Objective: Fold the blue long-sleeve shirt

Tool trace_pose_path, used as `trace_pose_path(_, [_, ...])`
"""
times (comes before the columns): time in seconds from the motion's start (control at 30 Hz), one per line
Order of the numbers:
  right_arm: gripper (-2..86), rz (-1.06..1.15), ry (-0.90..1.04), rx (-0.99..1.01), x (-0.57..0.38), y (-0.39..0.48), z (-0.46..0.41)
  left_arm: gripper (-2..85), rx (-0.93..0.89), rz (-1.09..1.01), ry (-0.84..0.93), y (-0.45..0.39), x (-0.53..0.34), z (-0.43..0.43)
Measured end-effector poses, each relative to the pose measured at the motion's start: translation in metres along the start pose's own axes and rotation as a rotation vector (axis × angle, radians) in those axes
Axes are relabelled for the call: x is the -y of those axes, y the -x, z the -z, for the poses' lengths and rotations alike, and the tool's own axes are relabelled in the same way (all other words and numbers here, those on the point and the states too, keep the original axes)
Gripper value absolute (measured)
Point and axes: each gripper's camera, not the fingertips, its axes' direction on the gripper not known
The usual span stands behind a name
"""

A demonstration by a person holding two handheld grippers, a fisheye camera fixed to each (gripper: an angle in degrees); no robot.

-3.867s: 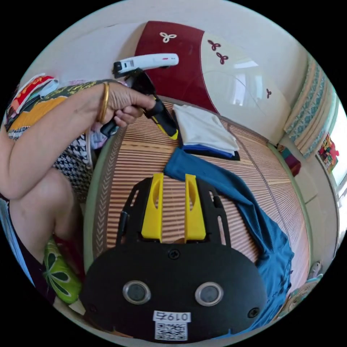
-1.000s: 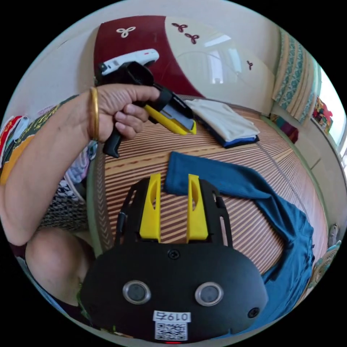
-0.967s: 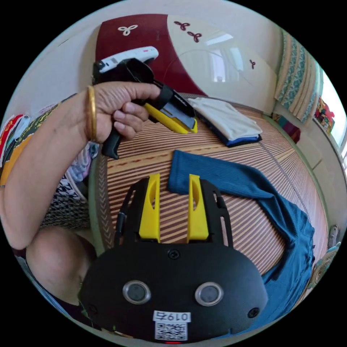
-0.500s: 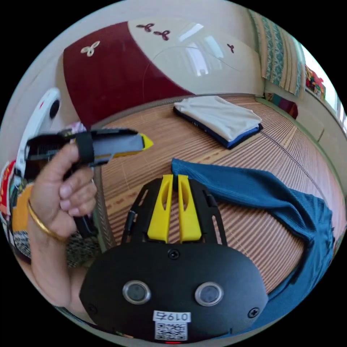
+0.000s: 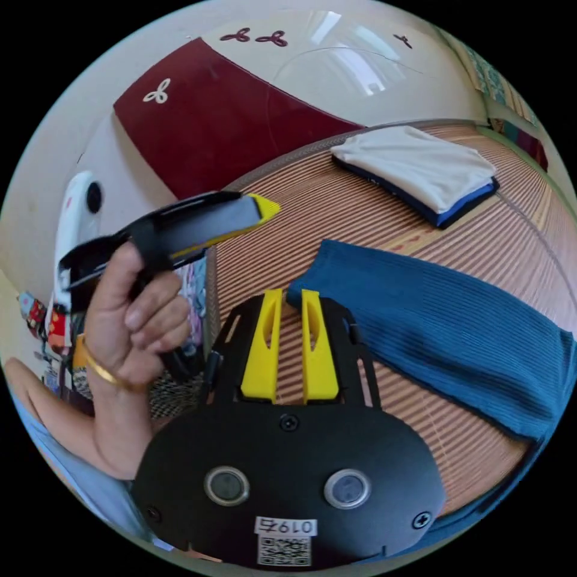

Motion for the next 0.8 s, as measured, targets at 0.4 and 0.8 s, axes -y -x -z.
trace_pose_path(0.4, [-0.6, 0.004, -0.028, -0.537, -0.083, -0.049, 0.115, 1.1, 0.144, -0.294, 0.399, -0.075, -0.022, -0.095])
trace_pose_path(0.8, [-0.8, 0.031, 0.044, -0.472, -0.065, -0.035, 0.108, 1.5, 0.243, -0.309, 0.432, -0.086, -0.032, -0.116])
